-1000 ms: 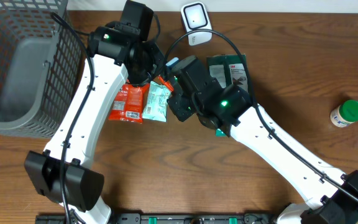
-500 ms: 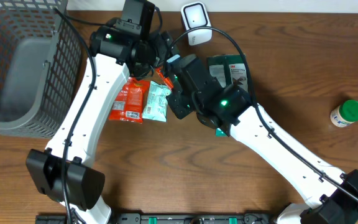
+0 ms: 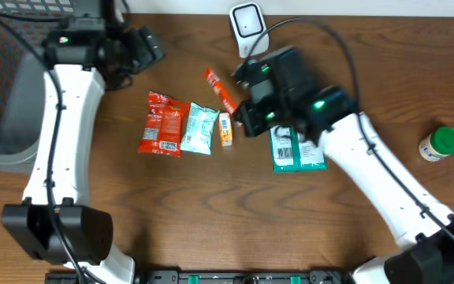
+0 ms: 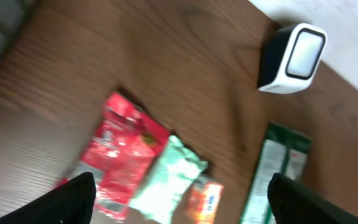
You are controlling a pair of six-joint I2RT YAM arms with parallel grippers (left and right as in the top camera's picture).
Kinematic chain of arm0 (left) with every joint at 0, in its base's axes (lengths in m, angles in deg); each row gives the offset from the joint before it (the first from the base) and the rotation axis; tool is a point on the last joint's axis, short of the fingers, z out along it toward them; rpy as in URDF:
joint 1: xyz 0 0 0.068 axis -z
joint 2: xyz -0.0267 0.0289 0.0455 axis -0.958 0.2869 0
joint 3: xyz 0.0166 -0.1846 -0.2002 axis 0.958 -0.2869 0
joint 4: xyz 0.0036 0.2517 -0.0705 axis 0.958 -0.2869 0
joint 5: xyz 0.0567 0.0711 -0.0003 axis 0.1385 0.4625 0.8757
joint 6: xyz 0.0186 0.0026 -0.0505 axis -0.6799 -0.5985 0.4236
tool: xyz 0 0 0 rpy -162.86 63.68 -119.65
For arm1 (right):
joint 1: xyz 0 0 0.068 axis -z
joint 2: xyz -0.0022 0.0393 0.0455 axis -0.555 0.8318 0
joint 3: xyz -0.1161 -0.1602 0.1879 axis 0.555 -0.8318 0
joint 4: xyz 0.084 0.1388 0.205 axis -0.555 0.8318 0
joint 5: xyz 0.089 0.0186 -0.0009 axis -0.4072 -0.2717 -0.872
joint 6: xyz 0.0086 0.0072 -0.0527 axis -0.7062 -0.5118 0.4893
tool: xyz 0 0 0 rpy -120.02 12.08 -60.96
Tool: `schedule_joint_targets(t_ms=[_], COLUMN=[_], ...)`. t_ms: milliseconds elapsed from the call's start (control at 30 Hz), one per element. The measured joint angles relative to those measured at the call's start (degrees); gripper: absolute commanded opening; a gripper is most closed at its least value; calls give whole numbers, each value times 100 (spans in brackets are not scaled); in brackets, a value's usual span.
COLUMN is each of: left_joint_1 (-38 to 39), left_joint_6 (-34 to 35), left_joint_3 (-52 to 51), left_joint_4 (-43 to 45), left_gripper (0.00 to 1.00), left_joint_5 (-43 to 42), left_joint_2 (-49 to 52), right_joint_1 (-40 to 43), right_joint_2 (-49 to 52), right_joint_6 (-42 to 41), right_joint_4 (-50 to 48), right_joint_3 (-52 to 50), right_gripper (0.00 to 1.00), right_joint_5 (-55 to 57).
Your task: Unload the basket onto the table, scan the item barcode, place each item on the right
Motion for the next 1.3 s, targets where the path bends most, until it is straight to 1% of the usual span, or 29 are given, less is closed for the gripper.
schedule_joint_targets(t_ms=[67,200,267,300,367,433,533,633,800,967,1000,1133,1200,1300], left_joint_1=[-98,-243,-310,-350,-374,-385,-380,-380,-380,-380,-380,-380,-380,-380], left_joint_6=[-282,-542,-616,-640,-651,-686,-732,-748,-748,-748,-748,-748,-748,-748], left_joint_3=[0,0,0,0,0,0,0,0,0,0,0,0,0,0], left_joint_4=[-87,-92,-90,-90,-90,-90,-92,-90,-87,-87,-92,-92,-96,-92], left_gripper=[88,88,88,88,88,89,89,89,89,89,89,89,89,89], left_joint_5=[9,9,11,9,13,15,7,9,13,9,9,9,9,11], left_joint_2=[-48,-63,-63,-63,-63,-63,-63,-63,-63,-63,-63,-63,-63,-63], right_joint_1=[358,879,1023,1064,1073,1106,1185,1298,1502,1696,1733,1982,2103,2267], right_joint_2=[0,20,120,251,428,774,1268,1692,2581,3672,3827,4542,4763,5101], right_joint_6=[-140,-387,-490,-546,-608,-732,-988,-1283,-1873,-2586,-2712,-3532,-3836,-4203], right_joint_4=[35,264,568,734,866,870,678,133,-1005,-2645,-2848,-3926,-4352,-4649], right_joint_3=[98,562,1095,1552,2059,2811,3563,3818,3840,3838,3840,3834,3834,3834], right_gripper=[1,1,1,1,1,1,1,1,1,1,1,1,1,1], right_joint_5=[-393,-935,-1108,-1193,-1305,-1550,-1989,-2398,-3047,-3635,-3698,-3934,-4002,-4048])
